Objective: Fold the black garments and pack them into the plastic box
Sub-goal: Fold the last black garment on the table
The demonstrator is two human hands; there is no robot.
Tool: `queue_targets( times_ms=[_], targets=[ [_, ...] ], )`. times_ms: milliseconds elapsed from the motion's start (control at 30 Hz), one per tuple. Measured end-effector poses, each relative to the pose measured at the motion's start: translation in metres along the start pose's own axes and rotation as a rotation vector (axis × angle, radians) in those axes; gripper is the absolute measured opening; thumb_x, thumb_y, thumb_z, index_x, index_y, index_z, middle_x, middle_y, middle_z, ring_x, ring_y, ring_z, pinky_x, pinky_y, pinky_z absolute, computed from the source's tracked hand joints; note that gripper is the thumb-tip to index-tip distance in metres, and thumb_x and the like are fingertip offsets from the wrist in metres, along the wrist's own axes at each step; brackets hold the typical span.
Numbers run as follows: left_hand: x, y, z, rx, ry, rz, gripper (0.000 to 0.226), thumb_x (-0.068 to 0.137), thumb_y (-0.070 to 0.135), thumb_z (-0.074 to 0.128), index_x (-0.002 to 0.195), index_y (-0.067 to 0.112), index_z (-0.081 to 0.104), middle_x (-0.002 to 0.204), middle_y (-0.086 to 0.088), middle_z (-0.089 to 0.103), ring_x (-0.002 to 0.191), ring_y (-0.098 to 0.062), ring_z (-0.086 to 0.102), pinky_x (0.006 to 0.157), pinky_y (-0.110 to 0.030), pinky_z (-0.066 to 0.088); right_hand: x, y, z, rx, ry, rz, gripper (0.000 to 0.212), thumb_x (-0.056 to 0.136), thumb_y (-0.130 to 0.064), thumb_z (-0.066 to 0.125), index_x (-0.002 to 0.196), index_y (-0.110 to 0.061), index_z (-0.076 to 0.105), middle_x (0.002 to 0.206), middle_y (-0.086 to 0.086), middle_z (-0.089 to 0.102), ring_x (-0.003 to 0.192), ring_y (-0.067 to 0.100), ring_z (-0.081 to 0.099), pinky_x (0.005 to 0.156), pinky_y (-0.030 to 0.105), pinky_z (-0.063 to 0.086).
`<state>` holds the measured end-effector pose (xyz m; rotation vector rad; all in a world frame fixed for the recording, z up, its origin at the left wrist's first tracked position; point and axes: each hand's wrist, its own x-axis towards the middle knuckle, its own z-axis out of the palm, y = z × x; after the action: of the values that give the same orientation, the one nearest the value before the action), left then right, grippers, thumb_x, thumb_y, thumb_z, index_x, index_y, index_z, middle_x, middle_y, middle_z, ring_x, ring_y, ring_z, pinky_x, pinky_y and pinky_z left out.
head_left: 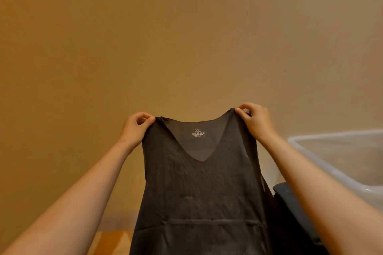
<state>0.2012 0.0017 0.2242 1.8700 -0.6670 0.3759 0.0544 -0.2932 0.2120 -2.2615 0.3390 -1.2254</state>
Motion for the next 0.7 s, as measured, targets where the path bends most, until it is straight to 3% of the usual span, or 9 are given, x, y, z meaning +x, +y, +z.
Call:
queue_targets(
  times_ms=[133,300,400,500,533,600,700],
  targets=[
    [0.0,-0.029,0.018,0.025,-0.039,-0.039,0.017,0.097,0.024,0.058,0.095,0.01,0.068,0.091,-0.005,0.065,0.084,-0.014,0.056,0.068,-0.025,0.044,-0.005,0.023,0.02,-0.065,-0.082,0.033,0.02,0.097,-0.035,0.054,0.098,-0.022,0.069,0.091,0.001,0.069,0.084,0.022,0.063,0.073,0.045,0.056],
    [-0.021,-0.054,0.032,0.061,-0.135,-0.103,0.016,0.096,0.024,0.059,0.093,0.01,0.068,0.091,-0.005,0.065,0.084,-0.016,0.056,0.067,-0.024,0.043,-0.028,0.046,0.038,-0.132,-0.266,0.108,0.025,0.098,-0.036,0.053,0.107,-0.019,0.069,0.102,0.003,0.069,0.09,0.019,0.063,0.077,0.044,0.057],
    [-0.04,-0.069,0.04,0.11,-0.193,-0.151,0.014,0.094,0.022,0.062,0.087,0.013,0.069,0.092,-0.007,0.067,0.086,-0.02,0.059,0.072,-0.03,0.046,-0.048,0.056,0.045,-0.199,-0.324,0.148,0.025,0.098,-0.036,0.053,0.108,-0.02,0.069,0.103,0.003,0.068,0.088,0.02,0.063,0.075,0.042,0.057],
    [-0.056,-0.082,0.05,0.201,-0.139,-0.225,0.009,0.092,0.024,0.065,0.088,0.017,0.07,0.097,-0.007,0.068,0.092,-0.026,0.061,0.079,-0.037,0.049,-0.066,0.064,0.051,-0.162,-0.348,0.23,0.026,0.098,-0.031,0.053,0.113,-0.016,0.067,0.108,0.007,0.068,0.087,0.022,0.064,0.077,0.041,0.057],
    [-0.063,-0.084,0.053,0.166,-0.169,-0.265,0.008,0.093,0.022,0.064,0.096,0.016,0.069,0.103,-0.009,0.067,0.093,-0.026,0.061,0.078,-0.036,0.05,-0.072,0.065,0.053,-0.084,-0.369,0.281,0.029,0.099,-0.03,0.053,0.12,-0.014,0.063,0.114,0.01,0.067,0.09,0.023,0.064,0.081,0.041,0.056],
    [-0.081,-0.086,0.061,0.086,-0.29,-0.343,0.03,0.096,0.021,0.06,0.124,0.013,0.059,0.122,-0.012,0.06,0.101,-0.024,0.06,0.082,-0.032,0.051,-0.09,0.066,0.056,0.006,-0.456,0.331,0.043,0.099,-0.031,0.051,0.139,-0.015,0.047,0.134,0.012,0.056,0.113,0.027,0.059,0.098,0.042,0.049],
    [-0.117,-0.087,0.068,0.132,-0.413,-0.344,0.047,0.096,0.025,0.059,0.14,0.015,0.045,0.138,-0.008,0.048,0.126,-0.024,0.048,0.099,-0.031,0.04,-0.123,0.061,0.059,-0.135,-0.586,0.211,0.057,0.1,-0.036,0.048,0.15,-0.017,0.031,0.155,0.005,0.032,0.143,0.023,0.028,0.115,0.038,0.024]
  ],
)
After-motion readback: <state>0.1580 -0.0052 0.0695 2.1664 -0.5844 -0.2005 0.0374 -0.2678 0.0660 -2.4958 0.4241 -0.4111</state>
